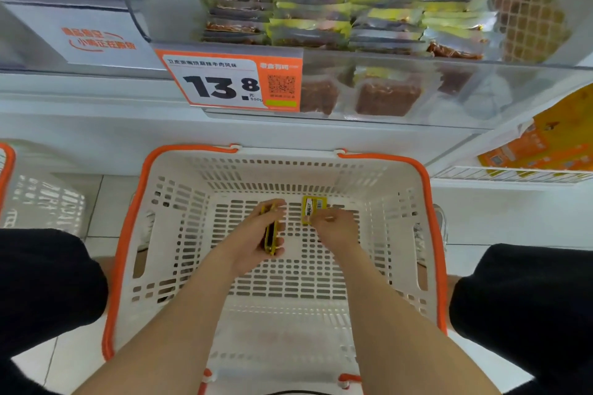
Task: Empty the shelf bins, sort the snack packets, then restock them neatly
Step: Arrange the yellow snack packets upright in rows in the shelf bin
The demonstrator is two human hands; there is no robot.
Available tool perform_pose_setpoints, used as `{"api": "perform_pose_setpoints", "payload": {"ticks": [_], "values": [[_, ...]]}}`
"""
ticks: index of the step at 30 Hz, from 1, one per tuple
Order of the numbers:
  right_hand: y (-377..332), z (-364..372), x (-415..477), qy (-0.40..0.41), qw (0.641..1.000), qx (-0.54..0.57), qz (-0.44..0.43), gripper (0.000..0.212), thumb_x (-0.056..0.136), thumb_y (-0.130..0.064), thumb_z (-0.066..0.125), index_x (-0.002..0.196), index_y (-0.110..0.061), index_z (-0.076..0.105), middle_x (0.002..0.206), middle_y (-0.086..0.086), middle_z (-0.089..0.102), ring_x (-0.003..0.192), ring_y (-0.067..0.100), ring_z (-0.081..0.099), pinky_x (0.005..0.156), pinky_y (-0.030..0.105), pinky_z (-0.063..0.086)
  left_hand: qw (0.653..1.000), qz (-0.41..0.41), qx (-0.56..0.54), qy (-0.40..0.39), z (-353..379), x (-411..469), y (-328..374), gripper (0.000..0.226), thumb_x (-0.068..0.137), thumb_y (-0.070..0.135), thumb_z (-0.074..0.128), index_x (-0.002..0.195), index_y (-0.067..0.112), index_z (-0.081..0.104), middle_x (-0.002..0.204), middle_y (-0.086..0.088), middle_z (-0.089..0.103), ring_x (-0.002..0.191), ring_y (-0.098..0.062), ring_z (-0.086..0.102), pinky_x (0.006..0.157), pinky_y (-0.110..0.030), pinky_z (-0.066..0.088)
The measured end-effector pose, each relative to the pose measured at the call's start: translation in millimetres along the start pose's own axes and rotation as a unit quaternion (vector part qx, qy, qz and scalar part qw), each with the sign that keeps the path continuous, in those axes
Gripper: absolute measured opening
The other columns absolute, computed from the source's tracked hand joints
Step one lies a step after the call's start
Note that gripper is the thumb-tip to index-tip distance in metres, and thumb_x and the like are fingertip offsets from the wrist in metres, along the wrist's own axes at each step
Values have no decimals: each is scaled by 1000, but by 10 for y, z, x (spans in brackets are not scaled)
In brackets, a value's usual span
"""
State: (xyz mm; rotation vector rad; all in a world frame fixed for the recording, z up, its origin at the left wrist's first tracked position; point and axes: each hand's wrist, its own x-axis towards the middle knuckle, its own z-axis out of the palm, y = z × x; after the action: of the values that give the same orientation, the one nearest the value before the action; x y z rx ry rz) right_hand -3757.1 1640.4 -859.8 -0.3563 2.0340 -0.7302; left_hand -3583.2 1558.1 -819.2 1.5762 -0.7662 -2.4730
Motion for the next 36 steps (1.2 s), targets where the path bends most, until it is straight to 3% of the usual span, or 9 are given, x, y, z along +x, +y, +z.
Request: {"api": "perform_pose_setpoints", "payload": {"ticks": [5,9,15,18,21,25,29,33,36], "values": [[41,106,278,87,970,-228,-3,40,100,-44,62,116,-8,62,109,8,68,103,31,68,68,35,50,992,-5,-119,-26,-11,-43,0,12,98,8,65,105,18,67,99,-16,68,80,-29,62,84,-44,45],[124,266,353,85,945,-316,-12,39,95,-40,70,122,-13,62,125,10,61,116,30,60,80,39,51,992,0,-129,-3,3,-24,6,8,97,12,70,100,18,65,103,-14,71,94,-32,67,82,-44,51],[67,227,223,-57,997,39,-18,18,85,-21,85,89,-8,74,73,9,75,65,19,68,62,31,52,995,57,-83,22,-5,30,29,31,81,25,89,98,21,64,77,-8,50,64,-24,49,60,-39,39],[-54,60,29,-143,955,251,60,25,90,-7,79,112,-3,69,85,17,76,70,23,71,66,31,60,989,62,-113,79,15,35,49,26,92,20,80,113,23,66,81,-8,57,64,-24,54,63,-39,44],[-181,-30,-125,-224,925,298,77,23,94,-3,73,117,-3,68,86,18,75,70,21,73,66,29,62,987,78,-125,70,44,-56,78,20,103,28,66,122,21,65,103,-9,75,89,-30,73,87,-50,59],[-512,-37,-442,-273,946,174,21,30,89,-16,83,110,0,68,88,22,77,69,25,74,58,30,59,991,91,-94,10,90,-285,158,41,106,37,56,138,12,58,131,-21,69,117,-38,69,89,-52,60],[-833,-230,-633,-134,978,-106,-122,55,66,-47,96,93,-15,61,85,1,69,63,16,63,49,25,46,996,81,-18,-12,66,-554,328,40,101,16,67,140,13,58,126,-21,72,118,-40,69,100,-61,55],[-1135,-377,-782,-163,889,-264,-338,73,75,-45,88,139,-35,54,118,-5,58,106,19,56,90,35,50,994,82,62,-23,198,-845,525,42,98,1,67,136,19,62,119,-16,75,105,-35,71,94,-62,58],[-1426,-462,-1062,-182,831,-313,-423,51,92,-28,75,140,-21,61,119,11,61,110,27,55,93,35,46,992,88,53,-79,250,-1078,691,48,93,0,65,140,10,58,116,-24,64,103,-40,65,100,-62,55]]}}
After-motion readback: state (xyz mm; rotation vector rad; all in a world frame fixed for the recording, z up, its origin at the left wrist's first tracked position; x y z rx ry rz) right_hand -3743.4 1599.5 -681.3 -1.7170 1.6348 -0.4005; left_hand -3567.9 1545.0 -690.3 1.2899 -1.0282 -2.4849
